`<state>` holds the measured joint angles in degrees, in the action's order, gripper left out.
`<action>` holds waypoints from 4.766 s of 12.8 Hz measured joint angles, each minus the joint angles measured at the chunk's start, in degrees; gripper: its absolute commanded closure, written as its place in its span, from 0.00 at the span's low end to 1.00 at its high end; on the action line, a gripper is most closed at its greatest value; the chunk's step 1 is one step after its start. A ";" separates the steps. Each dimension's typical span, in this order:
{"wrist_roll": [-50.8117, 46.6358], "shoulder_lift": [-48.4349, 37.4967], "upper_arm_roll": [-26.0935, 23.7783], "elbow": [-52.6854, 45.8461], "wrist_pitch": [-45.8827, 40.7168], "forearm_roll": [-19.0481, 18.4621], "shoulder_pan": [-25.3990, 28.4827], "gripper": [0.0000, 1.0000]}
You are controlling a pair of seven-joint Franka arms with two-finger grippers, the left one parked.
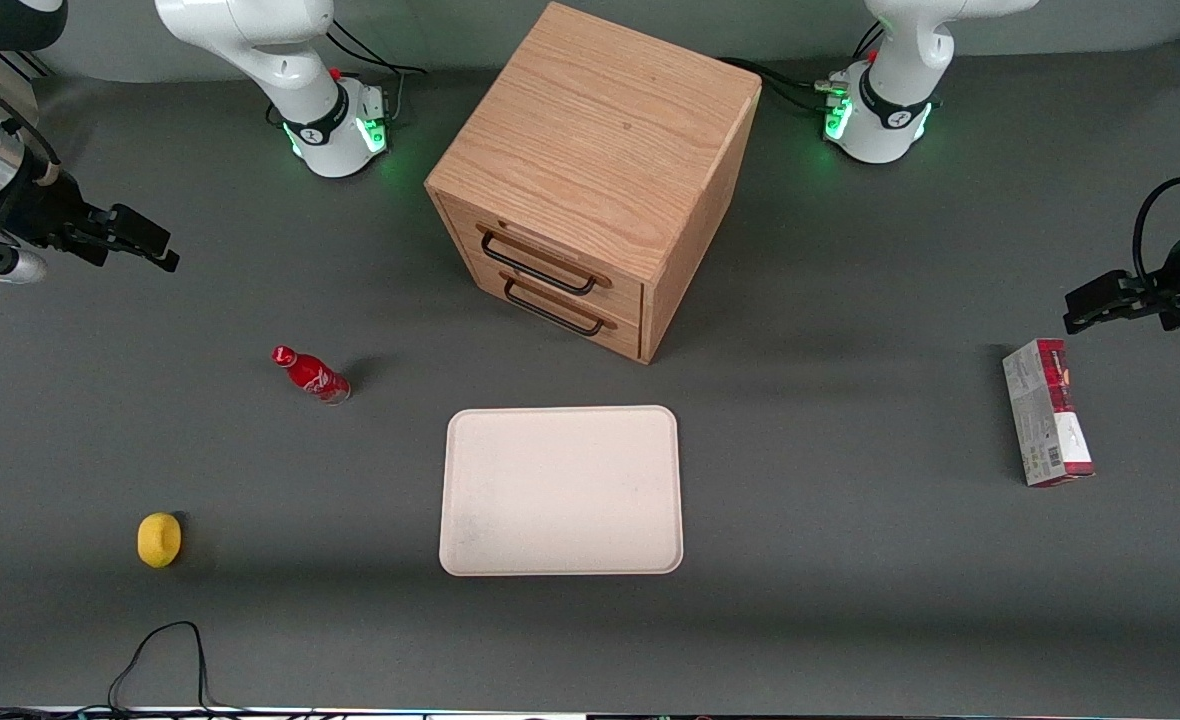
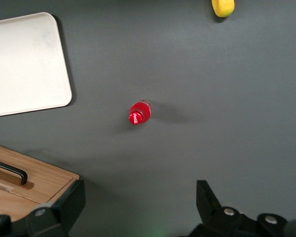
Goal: Open upper drawer
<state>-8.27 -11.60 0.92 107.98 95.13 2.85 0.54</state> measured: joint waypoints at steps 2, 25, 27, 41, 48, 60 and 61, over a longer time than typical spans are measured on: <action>0.01 1.09 -0.07 -0.91 -0.68 -0.01 0.05 0.00; 15.26 31.07 -40.24 -17.03 3.96 -0.03 1.42 0.00; 16.37 31.48 -40.37 -14.99 7.11 -0.09 1.45 0.00; 18.27 33.48 -40.53 -6.51 21.72 -6.27 1.76 0.00; 24.55 35.00 -34.17 -11.74 22.03 -7.08 0.85 0.00; 23.70 40.41 -25.57 -24.67 17.99 -7.22 0.40 0.00; 22.63 38.59 -22.24 -25.34 16.06 -6.15 0.33 0.00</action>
<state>14.36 26.99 -21.31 82.64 111.19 -3.30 0.87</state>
